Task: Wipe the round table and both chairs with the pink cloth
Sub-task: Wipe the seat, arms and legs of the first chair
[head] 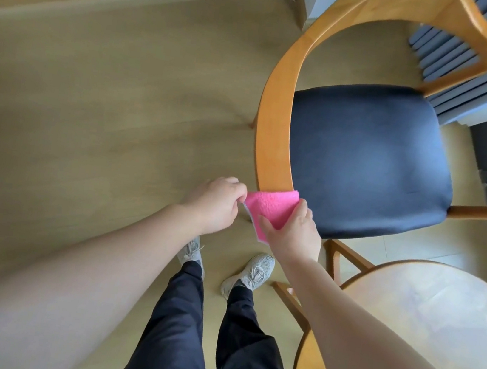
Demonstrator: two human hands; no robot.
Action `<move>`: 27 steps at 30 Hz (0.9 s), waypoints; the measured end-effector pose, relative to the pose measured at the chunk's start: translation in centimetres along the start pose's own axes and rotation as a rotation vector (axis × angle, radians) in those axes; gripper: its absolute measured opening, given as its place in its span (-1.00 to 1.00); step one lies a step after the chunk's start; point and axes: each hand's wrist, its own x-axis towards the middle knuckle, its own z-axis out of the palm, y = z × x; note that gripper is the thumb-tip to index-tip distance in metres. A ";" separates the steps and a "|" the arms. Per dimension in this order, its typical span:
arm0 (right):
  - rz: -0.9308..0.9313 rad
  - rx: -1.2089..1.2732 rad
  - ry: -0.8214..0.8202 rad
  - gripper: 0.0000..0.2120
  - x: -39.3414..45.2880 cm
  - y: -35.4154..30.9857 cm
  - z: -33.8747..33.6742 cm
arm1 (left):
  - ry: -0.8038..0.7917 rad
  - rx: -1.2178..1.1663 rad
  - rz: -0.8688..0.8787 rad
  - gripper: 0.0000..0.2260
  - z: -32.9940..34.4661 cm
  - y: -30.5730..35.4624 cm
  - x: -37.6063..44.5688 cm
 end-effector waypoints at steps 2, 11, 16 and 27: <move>-0.011 -0.024 0.036 -0.30 0.4 -0.7 0.1 | -0.004 -0.010 -0.005 -0.84 -0.2 -0.6 0.1; -0.027 -0.056 0.108 -0.15 3.5 -4.2 0.3 | -0.013 -0.031 -0.045 -0.83 -2.1 -3.2 1.9; -0.035 -0.068 0.129 -0.02 6.4 -7.1 -0.2 | -0.003 -0.044 -0.047 -0.82 -2.8 -4.9 3.1; 0.043 -0.099 0.051 0.12 8.7 -10.1 -1.3 | -0.001 0.004 -0.079 -0.82 -6.7 -7.0 5.1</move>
